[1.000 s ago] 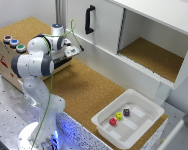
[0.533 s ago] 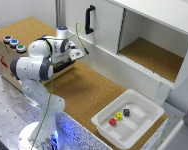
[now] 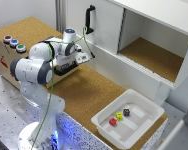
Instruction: Grasp the drawer handle and open it
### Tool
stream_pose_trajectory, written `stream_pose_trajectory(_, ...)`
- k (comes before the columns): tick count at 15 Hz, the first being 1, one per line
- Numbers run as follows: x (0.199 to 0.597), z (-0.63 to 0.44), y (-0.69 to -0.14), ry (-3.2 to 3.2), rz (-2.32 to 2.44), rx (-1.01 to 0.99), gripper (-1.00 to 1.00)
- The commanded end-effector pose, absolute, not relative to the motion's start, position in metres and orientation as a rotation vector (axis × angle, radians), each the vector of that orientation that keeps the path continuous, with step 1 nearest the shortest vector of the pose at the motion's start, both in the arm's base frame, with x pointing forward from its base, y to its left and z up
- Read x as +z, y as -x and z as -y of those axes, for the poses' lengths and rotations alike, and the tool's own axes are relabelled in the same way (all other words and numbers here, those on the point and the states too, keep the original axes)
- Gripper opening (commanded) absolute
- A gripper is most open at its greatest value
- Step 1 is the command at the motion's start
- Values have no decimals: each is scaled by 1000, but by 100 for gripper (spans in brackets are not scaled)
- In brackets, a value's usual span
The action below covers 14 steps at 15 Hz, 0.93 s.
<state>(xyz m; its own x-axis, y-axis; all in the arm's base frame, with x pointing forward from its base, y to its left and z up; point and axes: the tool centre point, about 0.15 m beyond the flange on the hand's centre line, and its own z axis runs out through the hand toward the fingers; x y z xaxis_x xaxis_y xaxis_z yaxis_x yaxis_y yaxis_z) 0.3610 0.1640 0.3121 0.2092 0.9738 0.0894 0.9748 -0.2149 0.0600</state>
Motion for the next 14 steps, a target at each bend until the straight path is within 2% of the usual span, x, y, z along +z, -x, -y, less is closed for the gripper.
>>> stream_pose_trajectory(1,330,-184,-352,2350,1998,-297,-100)
stream_pose_trajectory(7,348,-182,-364,2367,2023,-349,-100)
stream_pose_trajectory(14,434,-176,-352,2256,2183,-384,-100)
